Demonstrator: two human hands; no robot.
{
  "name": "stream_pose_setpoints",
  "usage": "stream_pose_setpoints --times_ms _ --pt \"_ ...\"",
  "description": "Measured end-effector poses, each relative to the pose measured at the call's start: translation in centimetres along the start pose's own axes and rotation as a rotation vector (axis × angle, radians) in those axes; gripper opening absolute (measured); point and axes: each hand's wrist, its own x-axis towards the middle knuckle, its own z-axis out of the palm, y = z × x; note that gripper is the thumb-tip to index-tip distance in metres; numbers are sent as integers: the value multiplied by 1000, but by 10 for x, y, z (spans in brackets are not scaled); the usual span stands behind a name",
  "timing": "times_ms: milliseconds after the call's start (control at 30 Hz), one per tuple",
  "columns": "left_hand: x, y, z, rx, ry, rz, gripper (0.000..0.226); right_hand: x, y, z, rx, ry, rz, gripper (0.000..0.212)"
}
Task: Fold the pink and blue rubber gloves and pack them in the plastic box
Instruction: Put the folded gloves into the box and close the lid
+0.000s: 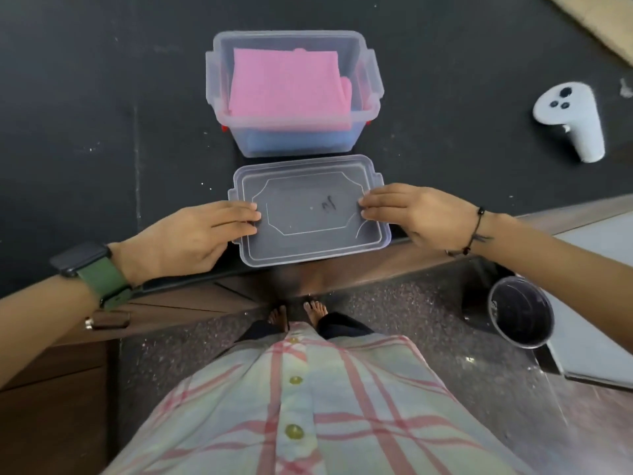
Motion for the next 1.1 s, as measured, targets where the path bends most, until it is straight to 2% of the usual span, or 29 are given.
stream_pose_setpoints --times_ms 67,133,167,233,300,367,467,533,633,667,800,867,967,1033,1100 --pt "-2 0 3 -1 -17 14 43 -2 -4 4 -32 -2 1 45" --pt "-2 0 4 -25 13 37 34 -6 -6 7 -101 37 -37 24" --pt "-2 0 6 -50 49 45 31 -7 -7 8 -123 85 -45 26" --pt "-2 -1 7 -101 111 26 44 -9 -6 10 -155 155 -47 48" --pt "-3 1 9 -103 159 -12 50 -12 -6 14 -172 229 -59 48" --pt "-5 6 10 -78 203 -67 47 -14 -4 18 -152 281 -54 42" --pt "-4 22 4 -245 345 -247 53 -19 0 14 -31 342 48 23" --pt "0 30 -6 -378 494 -381 51 -21 4 7 176 409 157 20" --pt "12 40 -25 -497 714 -592 18 -14 4 -16 458 564 281 18" --pt "19 41 -32 -521 781 -670 15 -10 3 -25 511 611 295 16" --pt "55 21 -58 -769 1027 -901 33 20 8 -62 717 724 404 16" --pt "73 3 -72 -840 1040 -980 29 39 20 -76 744 732 548 20" --pt "96 -23 -82 -895 967 -1082 22 73 42 -88 769 585 817 26" --pt "109 -37 -84 -912 952 -1134 29 92 53 -90 711 466 927 28" --pt "118 -48 -87 -829 906 -1174 38 107 61 -87 617 394 958 35"
